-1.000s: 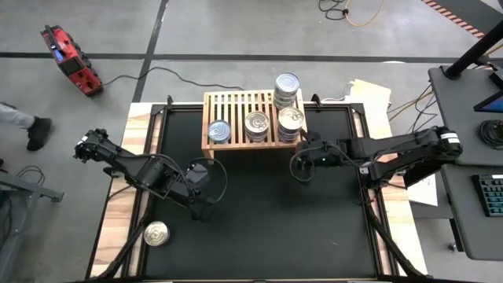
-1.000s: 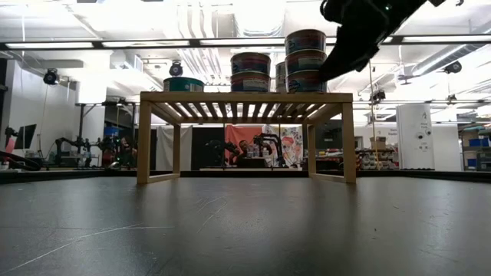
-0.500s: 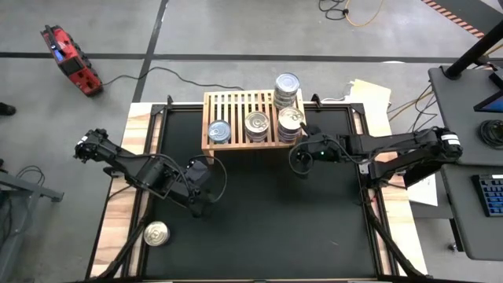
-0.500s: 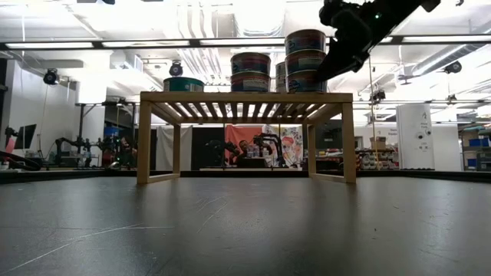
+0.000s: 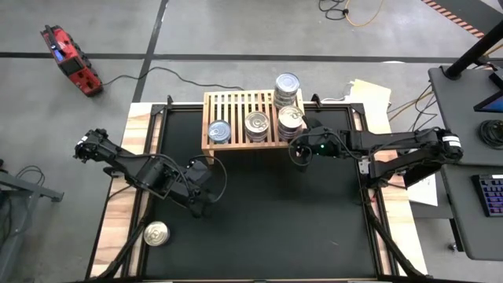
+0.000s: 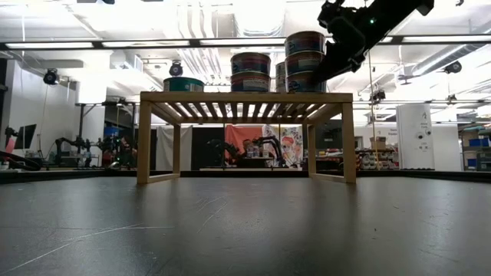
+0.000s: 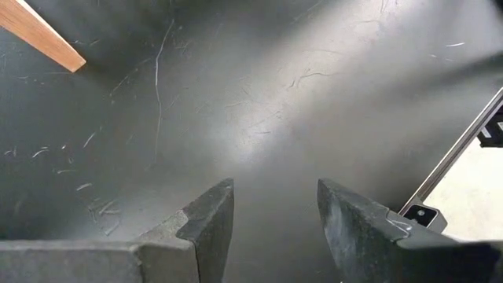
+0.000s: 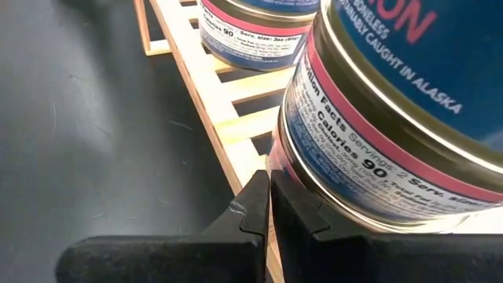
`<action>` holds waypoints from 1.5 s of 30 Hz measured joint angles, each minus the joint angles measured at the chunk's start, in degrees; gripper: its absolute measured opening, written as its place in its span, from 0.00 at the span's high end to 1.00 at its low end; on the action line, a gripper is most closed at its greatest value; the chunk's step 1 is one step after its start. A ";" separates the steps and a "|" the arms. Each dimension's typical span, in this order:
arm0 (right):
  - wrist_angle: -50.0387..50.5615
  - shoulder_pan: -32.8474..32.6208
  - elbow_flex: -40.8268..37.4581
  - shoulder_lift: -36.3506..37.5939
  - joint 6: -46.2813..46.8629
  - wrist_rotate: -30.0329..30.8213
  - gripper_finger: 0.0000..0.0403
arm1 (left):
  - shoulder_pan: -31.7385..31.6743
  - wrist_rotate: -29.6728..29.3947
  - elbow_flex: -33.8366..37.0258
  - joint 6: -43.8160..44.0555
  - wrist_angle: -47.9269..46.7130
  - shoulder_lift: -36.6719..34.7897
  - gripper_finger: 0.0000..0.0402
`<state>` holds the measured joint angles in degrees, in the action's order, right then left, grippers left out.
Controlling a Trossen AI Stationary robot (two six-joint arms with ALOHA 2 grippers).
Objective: Stack canned seafood by type on shelf
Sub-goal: Stack the blue pink tuna can on top of the blue pink tuna can on the shelf
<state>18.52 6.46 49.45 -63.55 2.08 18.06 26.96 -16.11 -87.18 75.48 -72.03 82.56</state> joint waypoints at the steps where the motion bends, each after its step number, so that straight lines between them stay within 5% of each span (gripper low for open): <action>1: 0.00 0.02 0.00 0.00 -0.31 0.00 0.98 | 0.00 0.00 0.00 -0.01 -0.01 0.00 0.58; 9: 0.07 -0.46 0.00 1.42 2.49 -6.16 0.98 | 0.00 0.63 0.00 -0.57 0.00 -0.02 0.58; 15: 0.91 -2.13 0.00 5.34 7.42 -10.63 0.98 | 0.11 11.72 0.00 0.70 -0.07 -0.03 0.58; 18: 1.27 -2.80 0.00 7.44 9.55 -10.64 0.98 | 0.66 12.54 0.03 2.86 -1.58 0.11 0.60; 25: 1.27 -3.22 0.02 9.06 10.69 -10.58 0.98 | 2.59 23.69 3.63 13.90 -10.19 3.25 0.76; 32: 1.32 -3.22 0.00 7.22 9.55 -10.57 0.98 | 5.91 32.40 11.32 25.37 -9.00 9.12 0.98; 38: 1.42 -3.22 0.00 6.43 8.04 -10.61 0.98 | 10.83 44.37 16.36 31.06 -8.96 14.65 0.99; 45: 1.46 -3.22 -0.02 6.40 7.75 -10.62 0.98 | 13.93 45.21 17.59 33.20 -7.86 18.69 1.00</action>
<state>19.99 3.25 49.43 -57.14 9.82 7.44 40.89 29.10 -69.58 108.68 -79.89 101.25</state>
